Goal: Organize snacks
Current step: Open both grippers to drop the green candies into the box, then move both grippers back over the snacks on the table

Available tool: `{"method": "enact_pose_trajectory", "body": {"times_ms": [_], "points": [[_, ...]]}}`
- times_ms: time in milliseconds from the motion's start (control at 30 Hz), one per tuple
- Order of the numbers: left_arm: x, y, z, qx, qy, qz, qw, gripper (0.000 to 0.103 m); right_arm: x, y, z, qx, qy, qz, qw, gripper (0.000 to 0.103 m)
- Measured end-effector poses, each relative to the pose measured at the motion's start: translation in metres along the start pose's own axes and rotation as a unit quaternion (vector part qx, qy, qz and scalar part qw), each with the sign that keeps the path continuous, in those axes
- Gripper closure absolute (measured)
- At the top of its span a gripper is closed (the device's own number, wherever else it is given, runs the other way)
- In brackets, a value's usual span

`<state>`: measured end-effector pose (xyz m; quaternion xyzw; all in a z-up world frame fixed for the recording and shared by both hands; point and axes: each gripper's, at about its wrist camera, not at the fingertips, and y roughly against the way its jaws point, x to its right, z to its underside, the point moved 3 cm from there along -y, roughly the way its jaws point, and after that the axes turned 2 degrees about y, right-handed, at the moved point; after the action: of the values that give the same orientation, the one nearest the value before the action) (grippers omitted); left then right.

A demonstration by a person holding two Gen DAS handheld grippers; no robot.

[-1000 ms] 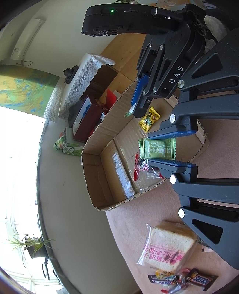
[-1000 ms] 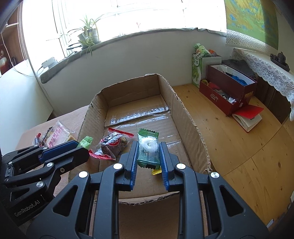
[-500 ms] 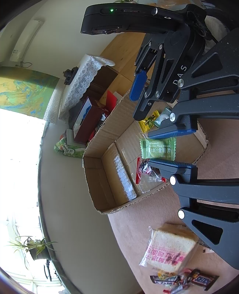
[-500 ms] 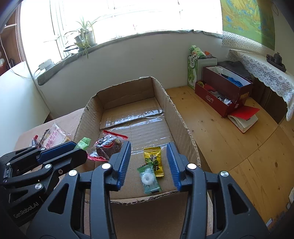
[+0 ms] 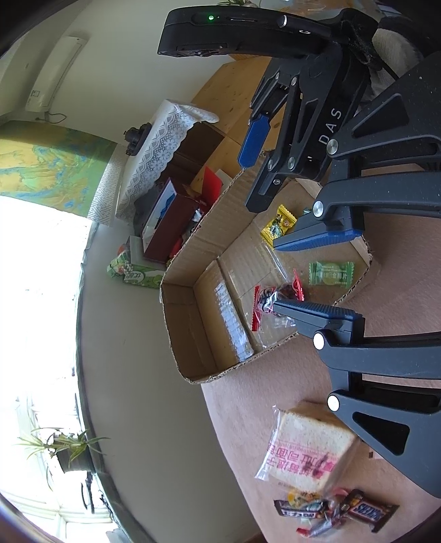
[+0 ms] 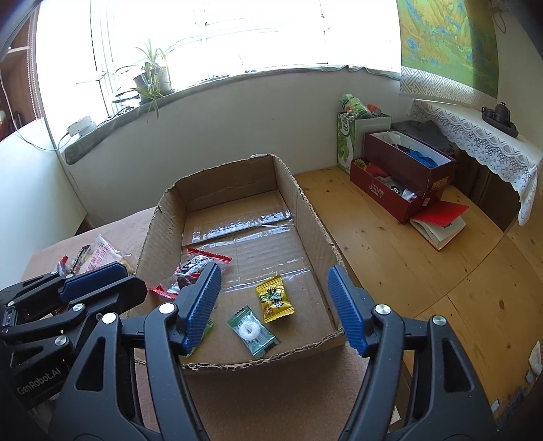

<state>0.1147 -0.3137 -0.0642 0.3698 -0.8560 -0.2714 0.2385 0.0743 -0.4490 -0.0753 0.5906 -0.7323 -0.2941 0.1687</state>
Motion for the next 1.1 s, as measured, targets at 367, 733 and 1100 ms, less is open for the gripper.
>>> {"method": "enact_pose_trajectory", "body": {"times_ms": [367, 733, 1100], "points": [[-0.026, 0.027, 0.011, 0.013, 0.032, -0.008, 0.9994, 0.075, -0.017, 0.013, 0.004, 0.013, 0.000, -0.003, 1.000, 0.034], [-0.085, 0.076, 0.037, 0.032, 0.067, -0.056, 0.9957, 0.075, -0.049, 0.028, 0.009, 0.030, 0.013, -0.021, 0.999, 0.034], [-0.165, 0.123, 0.066, 0.047, 0.121, -0.131, 0.9828, 0.075, -0.113, 0.030, 0.026, 0.003, 0.071, -0.080, 0.994, 0.028]]}}
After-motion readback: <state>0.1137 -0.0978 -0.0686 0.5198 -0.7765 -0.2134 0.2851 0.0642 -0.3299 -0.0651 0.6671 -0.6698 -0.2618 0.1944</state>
